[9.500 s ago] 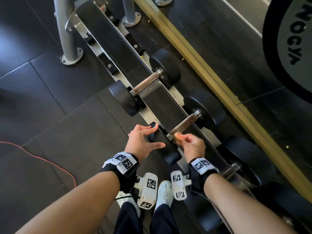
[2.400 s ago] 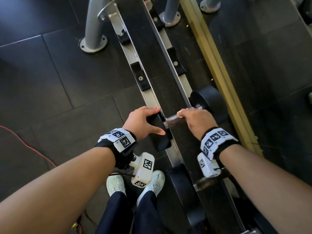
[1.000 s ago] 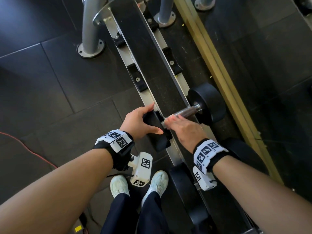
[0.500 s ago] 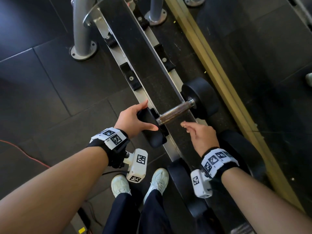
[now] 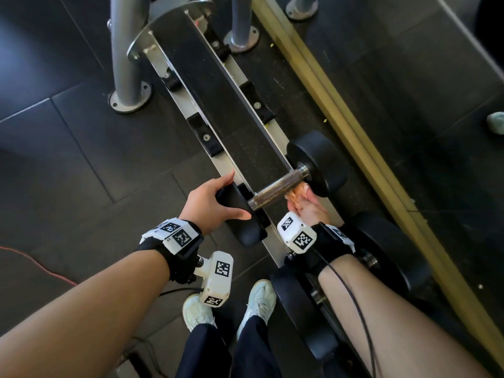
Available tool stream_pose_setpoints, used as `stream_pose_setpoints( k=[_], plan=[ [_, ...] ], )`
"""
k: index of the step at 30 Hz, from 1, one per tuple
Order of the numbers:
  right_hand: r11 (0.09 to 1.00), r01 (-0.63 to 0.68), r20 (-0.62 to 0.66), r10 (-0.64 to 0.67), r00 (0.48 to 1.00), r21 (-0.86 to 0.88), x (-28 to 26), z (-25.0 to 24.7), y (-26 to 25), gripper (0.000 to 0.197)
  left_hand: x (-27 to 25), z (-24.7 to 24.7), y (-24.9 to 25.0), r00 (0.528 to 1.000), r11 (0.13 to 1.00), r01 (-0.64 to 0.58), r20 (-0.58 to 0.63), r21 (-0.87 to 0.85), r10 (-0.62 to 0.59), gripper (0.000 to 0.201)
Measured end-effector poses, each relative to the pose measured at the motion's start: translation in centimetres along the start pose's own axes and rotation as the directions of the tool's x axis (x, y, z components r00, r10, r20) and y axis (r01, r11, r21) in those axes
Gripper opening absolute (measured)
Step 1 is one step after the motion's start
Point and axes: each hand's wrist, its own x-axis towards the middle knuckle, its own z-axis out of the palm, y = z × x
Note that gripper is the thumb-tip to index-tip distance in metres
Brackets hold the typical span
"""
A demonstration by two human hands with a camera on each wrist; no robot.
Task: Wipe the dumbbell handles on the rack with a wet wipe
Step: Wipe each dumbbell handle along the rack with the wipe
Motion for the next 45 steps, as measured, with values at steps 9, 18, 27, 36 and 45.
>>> stream_pose_setpoints(
  k=[9, 18, 27, 36, 45],
  plan=[
    [0.987, 0.117, -0.015, -0.119, 0.993, -0.107, -1.9, 1.2, 2.9, 0.030, 0.2, 0.1, -0.1, 1.000, 0.999, -0.030, -0.007, 0.029, 0.031, 0.102],
    [0.980, 0.175, -0.073, -0.183, 0.980, -0.095, -0.9, 1.7, 1.5, 0.034, 0.4, 0.2, -0.6, 0.999, 0.999, -0.046, -0.007, 0.015, 0.046, 0.101],
    [0.947, 0.135, -0.081, -0.165, 0.983, -0.292, -1.5, 0.2, 3.0, 0.027, 0.2, 0.0, -0.3, 1.000, 1.000, -0.020, -0.002, -0.004, 0.020, 0.101],
    [0.888, 0.188, -0.064, -0.236, 0.970, -0.420, -1.9, 1.9, 5.0, 0.037, -0.5, 0.1, 0.1, 1.000, 0.999, -0.025, 0.002, 0.024, 0.025, 0.096],
    [0.696, 0.249, 0.297, -0.053, 0.954, -0.674, -6.7, 1.6, 1.9, 0.019, -4.0, -1.6, 2.3, 0.978, 0.886, -0.043, 0.201, 0.461, -0.057, 0.064]
  ],
)
